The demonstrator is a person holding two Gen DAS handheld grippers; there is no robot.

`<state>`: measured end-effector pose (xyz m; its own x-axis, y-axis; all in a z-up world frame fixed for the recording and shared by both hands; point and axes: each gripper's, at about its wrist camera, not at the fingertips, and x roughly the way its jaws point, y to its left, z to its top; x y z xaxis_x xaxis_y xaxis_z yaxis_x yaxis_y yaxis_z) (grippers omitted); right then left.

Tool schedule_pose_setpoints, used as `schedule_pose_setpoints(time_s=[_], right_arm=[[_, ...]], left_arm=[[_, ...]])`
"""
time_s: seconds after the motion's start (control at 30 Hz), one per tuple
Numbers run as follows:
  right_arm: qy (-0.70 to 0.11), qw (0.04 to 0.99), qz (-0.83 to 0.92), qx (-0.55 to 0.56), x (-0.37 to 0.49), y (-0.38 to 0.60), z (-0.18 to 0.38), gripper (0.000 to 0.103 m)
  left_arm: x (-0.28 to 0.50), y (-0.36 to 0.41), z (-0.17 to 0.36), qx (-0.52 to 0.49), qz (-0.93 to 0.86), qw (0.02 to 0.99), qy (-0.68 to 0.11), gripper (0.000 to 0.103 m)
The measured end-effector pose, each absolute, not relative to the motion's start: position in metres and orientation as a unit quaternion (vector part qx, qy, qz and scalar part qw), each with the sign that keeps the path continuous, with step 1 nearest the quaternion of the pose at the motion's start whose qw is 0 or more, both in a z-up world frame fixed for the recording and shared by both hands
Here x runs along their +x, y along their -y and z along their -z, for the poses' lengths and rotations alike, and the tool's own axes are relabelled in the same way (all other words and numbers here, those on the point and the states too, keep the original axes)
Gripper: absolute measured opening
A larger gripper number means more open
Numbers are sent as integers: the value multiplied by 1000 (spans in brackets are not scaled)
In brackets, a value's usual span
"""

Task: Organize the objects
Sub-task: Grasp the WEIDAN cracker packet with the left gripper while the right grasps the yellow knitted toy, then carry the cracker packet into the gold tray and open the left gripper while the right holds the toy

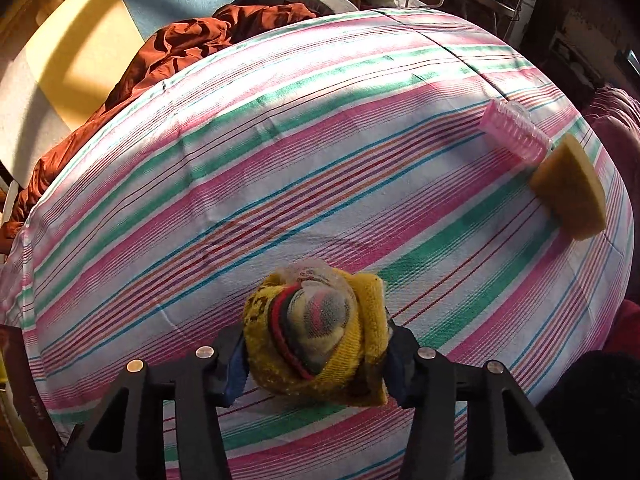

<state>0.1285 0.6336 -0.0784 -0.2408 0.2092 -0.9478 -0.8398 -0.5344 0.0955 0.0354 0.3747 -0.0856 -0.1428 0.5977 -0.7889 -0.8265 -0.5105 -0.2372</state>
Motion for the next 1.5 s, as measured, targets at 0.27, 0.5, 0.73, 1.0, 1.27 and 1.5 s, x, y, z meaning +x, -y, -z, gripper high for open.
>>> schedule_pose_setpoints(time_s=[0.27,0.5,0.73,1.0,1.27,1.5], right_arm=[[-317,343,-727,-503,127,-630,80,54],[-309,335,-730,-510,124,-628,79,55],[-301,303,-751,-503,118,-627,72,54],[-272,235,-776,-518,105,-605,71,54],[-240,209,-779,-540,97,-591,75,54],[-234,211,-778,-543,85,-590,79,55]], left_arm=[[44,-363,79,-518,-749,404,-88,84],[50,-399,85,-493,-761,391,-156,82],[63,-392,89,-420,-783,414,-195,49],[65,-360,82,-399,-798,412,-185,44],[57,-324,46,-359,-826,407,-151,44],[48,-292,15,-337,-846,393,-124,44]])
